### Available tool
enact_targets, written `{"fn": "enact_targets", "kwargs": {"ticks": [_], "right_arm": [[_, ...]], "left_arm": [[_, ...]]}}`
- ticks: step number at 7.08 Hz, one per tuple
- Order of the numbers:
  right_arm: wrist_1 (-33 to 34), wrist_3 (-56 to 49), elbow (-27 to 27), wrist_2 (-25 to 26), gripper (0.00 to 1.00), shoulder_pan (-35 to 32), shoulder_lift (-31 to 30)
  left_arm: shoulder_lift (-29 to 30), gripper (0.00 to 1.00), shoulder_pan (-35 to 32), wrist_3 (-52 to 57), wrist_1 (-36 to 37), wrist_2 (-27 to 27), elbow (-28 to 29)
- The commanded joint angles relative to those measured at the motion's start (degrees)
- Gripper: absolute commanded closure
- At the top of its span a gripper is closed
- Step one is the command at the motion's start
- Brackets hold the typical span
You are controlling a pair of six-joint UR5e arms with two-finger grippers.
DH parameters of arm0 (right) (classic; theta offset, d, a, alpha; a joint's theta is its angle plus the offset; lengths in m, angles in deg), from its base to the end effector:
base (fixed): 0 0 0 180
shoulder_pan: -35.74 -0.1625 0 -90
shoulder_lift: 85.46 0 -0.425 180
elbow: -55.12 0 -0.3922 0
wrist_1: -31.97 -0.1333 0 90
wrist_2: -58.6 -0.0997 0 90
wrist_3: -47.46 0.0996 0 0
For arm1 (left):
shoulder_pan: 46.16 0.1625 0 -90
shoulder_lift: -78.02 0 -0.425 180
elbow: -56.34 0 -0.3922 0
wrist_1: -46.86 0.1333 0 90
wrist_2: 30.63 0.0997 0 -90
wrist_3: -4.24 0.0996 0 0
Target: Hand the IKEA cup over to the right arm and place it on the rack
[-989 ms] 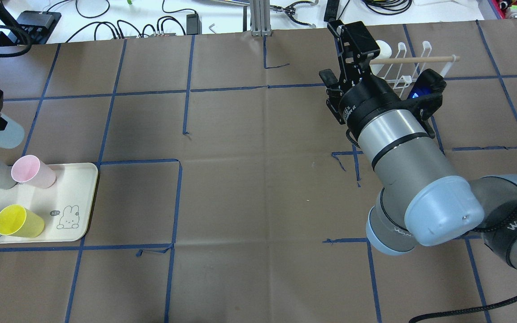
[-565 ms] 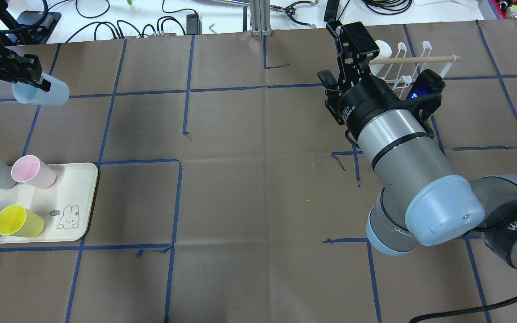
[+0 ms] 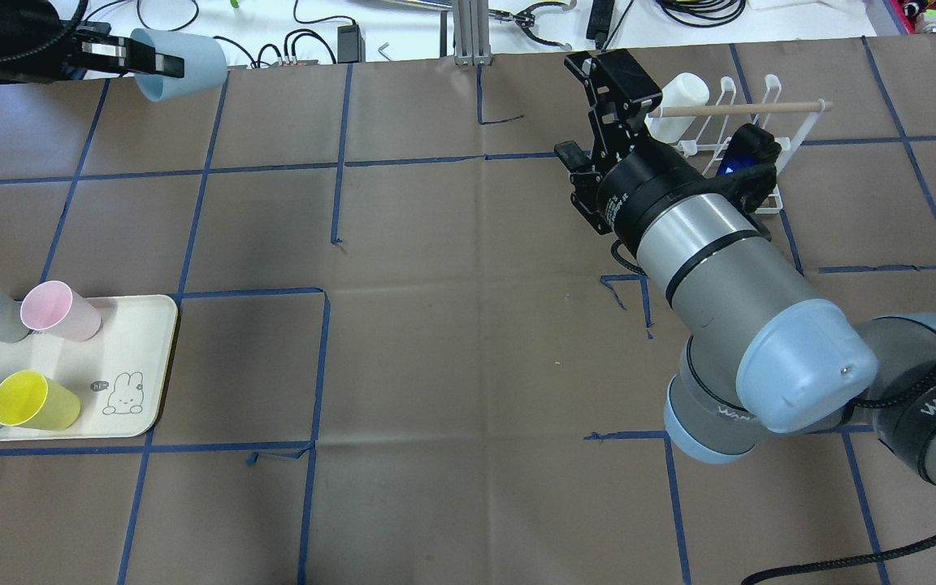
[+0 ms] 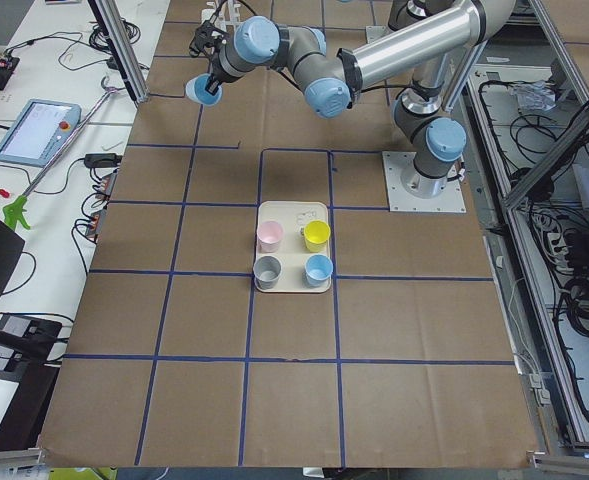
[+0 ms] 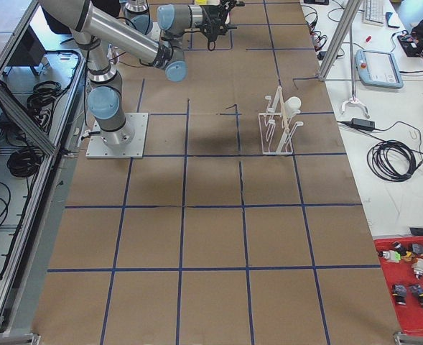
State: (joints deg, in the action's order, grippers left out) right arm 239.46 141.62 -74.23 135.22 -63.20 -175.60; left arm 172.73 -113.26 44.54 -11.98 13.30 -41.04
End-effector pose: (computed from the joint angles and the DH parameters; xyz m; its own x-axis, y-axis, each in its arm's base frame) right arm 0.2194 -0.3886 0.4175 0.0357 0.2273 -0.9732 0.9257 0.3595 0.1179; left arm 0.0194 -0.5728 0.4712 -0.7951 0.5225 0.3078 0.1921 0.6984 -0.6894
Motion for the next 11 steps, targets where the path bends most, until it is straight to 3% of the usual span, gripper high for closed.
{"fn": "enact_targets", "kwargs": {"ticks": [1, 2, 3, 4, 6, 11], "right_arm": [[-6.34, -0.65, 0.06, -0.24, 0.00, -0.03, -0.03], [-6.82, -0.65, 0.06, -0.33, 0.00, -0.03, -0.21], [-6.83, -0.65, 0.15, -0.50, 0.00, -0.20, -0.03], [-6.92, -0.30, 0.84, -3.29, 0.00, -1.34, 0.05], [-9.01, 0.58, 1.55, -5.16, 0.01, -1.70, 0.06], [-12.80, 1.90, 3.58, -3.41, 0.01, -5.92, 2.34]], "left_arm": [[-4.07, 1.00, -1.63, 3.46, 11.94, -11.28, -10.15], [-4.18, 0.99, -3.29, 3.47, 21.39, -11.67, -15.68], [-3.57, 0.97, -4.53, 2.95, 31.32, -16.64, -20.78], [-3.48, 0.97, -4.89, 2.94, 35.94, -18.34, -23.97], [-3.39, 0.97, -7.94, 3.55, 38.79, -18.97, -26.28], [-3.48, 0.97, -14.37, 4.44, 39.94, -18.88, -28.04]]}}
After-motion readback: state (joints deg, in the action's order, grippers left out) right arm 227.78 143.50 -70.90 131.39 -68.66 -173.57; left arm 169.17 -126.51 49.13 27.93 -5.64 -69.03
